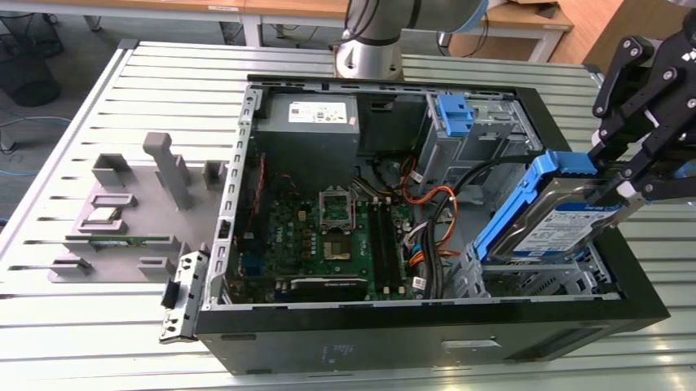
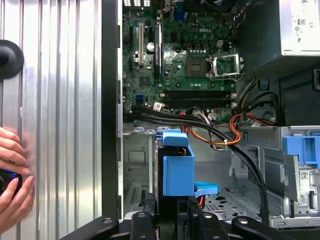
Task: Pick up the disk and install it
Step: 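Insert the disk into the insertion slot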
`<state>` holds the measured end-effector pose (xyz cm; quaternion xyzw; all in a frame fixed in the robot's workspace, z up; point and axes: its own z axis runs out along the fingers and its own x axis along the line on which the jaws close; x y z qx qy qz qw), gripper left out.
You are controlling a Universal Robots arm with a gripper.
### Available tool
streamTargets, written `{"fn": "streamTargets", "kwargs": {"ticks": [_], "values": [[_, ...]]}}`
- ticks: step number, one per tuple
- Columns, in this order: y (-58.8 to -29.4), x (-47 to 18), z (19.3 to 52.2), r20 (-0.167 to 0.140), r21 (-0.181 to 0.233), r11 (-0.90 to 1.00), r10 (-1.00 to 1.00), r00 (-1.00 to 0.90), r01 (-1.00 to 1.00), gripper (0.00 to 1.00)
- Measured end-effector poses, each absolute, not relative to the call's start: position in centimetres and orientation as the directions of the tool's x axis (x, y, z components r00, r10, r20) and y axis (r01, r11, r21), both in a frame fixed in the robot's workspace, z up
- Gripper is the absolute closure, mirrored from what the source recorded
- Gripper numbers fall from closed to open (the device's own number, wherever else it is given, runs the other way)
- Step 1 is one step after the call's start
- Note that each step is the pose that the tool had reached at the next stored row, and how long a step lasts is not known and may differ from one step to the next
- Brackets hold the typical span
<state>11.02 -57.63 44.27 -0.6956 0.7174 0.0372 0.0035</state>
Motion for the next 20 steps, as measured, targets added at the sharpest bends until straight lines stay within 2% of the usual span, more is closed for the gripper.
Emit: {"fn": "streamTargets", "kwargs": {"ticks": [20], "values": [[-57.6, 11.0, 42.7, -0.057, 0.048, 0.03, -0.998, -0.033, -0.998, 0.65]]}}
